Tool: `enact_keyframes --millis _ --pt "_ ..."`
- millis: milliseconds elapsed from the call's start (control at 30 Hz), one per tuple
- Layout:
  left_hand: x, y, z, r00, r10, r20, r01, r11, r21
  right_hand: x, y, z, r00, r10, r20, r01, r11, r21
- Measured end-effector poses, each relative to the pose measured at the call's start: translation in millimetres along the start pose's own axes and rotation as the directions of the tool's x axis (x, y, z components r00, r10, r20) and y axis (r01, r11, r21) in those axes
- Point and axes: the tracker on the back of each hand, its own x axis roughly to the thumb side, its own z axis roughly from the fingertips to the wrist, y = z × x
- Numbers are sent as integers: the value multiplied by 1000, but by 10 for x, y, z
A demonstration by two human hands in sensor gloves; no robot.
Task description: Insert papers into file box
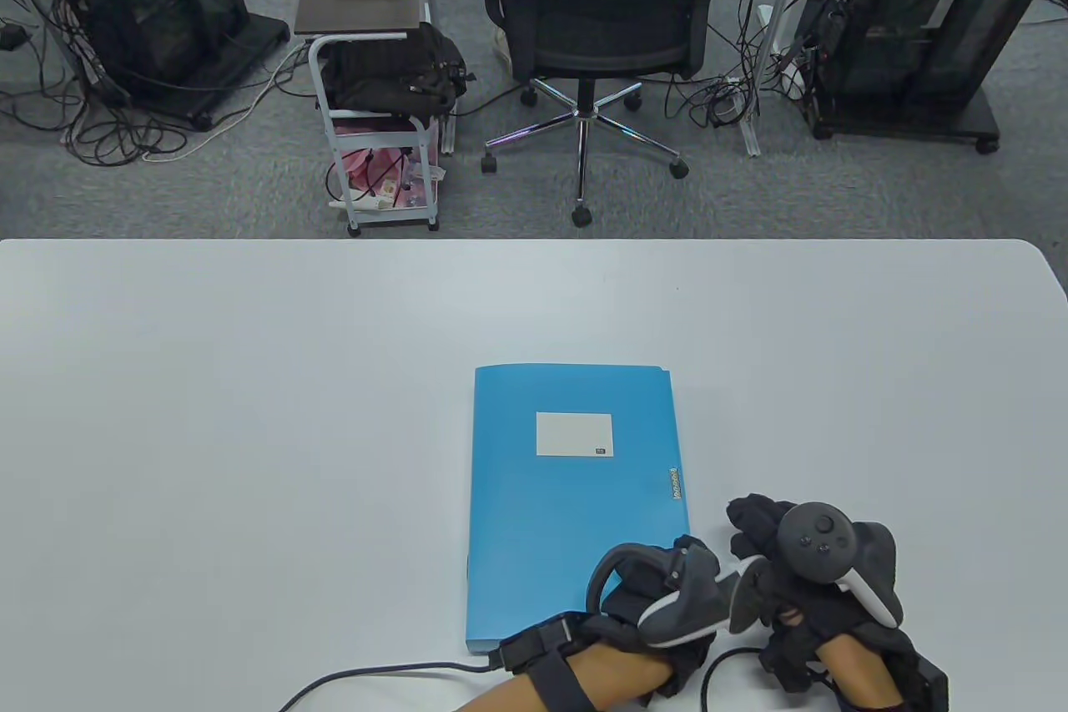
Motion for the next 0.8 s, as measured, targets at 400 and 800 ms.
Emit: enact_keyframes --millis 400,800 --pt "-764 127 636 936 348 -45 -339 930 144 -20 6 -4 998 63 -19 -63 998 -3" --pt "-2783 -48 1333 772 437 -462 -342 898 277 -27 44 -26 995 89 -38 -87 995 45"
